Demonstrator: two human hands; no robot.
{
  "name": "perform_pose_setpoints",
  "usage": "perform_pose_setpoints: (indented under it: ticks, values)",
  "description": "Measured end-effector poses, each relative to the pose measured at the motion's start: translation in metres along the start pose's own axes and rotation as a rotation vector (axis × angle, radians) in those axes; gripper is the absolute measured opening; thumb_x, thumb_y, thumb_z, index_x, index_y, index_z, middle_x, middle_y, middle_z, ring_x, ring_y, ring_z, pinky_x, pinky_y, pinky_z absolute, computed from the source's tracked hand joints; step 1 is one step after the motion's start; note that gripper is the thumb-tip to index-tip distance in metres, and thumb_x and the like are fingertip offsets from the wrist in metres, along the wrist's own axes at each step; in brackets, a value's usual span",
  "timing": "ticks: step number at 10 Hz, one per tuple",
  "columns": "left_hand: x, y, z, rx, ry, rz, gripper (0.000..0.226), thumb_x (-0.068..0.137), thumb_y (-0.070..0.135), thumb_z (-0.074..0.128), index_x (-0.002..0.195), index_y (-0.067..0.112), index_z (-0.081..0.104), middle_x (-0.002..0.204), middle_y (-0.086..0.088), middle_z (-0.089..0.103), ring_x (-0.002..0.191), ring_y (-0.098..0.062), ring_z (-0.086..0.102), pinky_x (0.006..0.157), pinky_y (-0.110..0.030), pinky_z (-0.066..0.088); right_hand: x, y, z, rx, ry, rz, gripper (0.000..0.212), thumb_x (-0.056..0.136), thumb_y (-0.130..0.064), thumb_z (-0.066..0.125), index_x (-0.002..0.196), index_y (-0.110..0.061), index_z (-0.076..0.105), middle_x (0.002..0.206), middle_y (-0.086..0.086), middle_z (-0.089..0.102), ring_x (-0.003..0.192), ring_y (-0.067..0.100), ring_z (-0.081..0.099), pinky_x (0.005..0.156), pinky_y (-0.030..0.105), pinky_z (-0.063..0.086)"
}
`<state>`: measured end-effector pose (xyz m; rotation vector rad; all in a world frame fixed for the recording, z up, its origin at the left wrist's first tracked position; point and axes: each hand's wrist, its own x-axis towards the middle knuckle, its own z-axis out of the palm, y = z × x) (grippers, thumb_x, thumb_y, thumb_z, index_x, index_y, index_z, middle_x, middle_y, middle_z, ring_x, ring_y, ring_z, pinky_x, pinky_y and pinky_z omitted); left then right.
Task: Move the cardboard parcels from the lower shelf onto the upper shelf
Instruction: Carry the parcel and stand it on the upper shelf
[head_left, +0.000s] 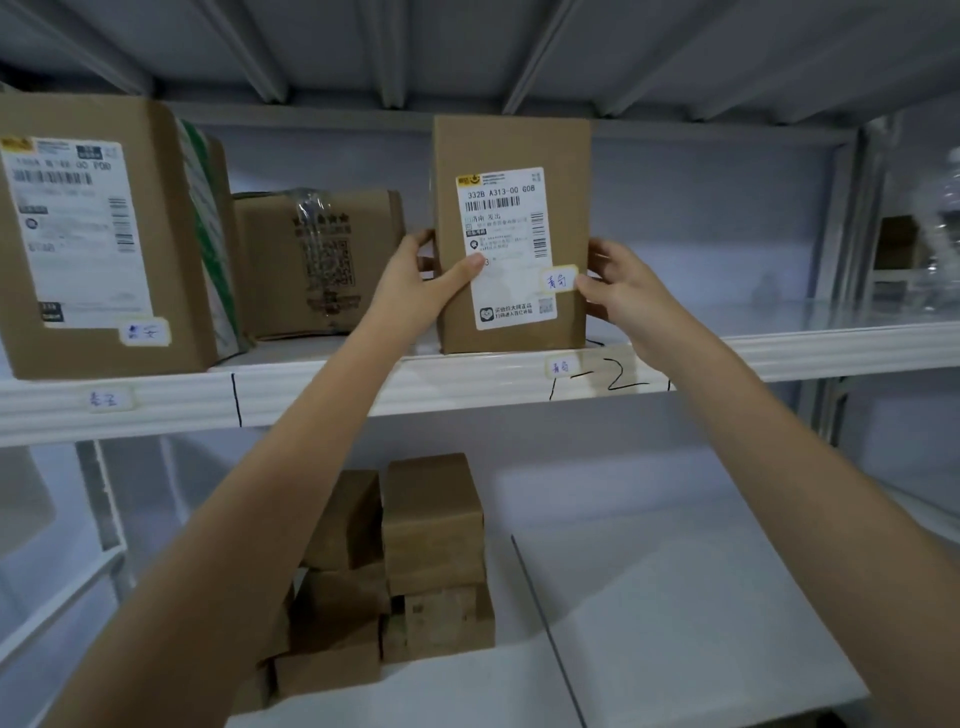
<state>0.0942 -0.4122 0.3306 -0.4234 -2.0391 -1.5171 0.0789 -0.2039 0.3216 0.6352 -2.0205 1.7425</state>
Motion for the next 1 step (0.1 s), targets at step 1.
perform_pose_setpoints:
  ticks: [1]
  values:
    - [0.0008, 0.0006, 0.003, 0.009, 0.008, -0.006, 0.078, 0.084, 0.035, 0.067, 0.148, 0.011, 0.029, 0.139, -0.003, 0.053, 0.115, -0.014, 0.056, 0.091, -0.028, 0.05, -0.001, 0.001, -0.0022, -0.005, 0.005, 0.003, 0.045, 0.096, -0.007, 0.047, 0.14, -0.012, 0.038, 0.143, 0.004, 0.05, 0.128, 0.02, 0.051, 0.105, 0.035, 0.045]
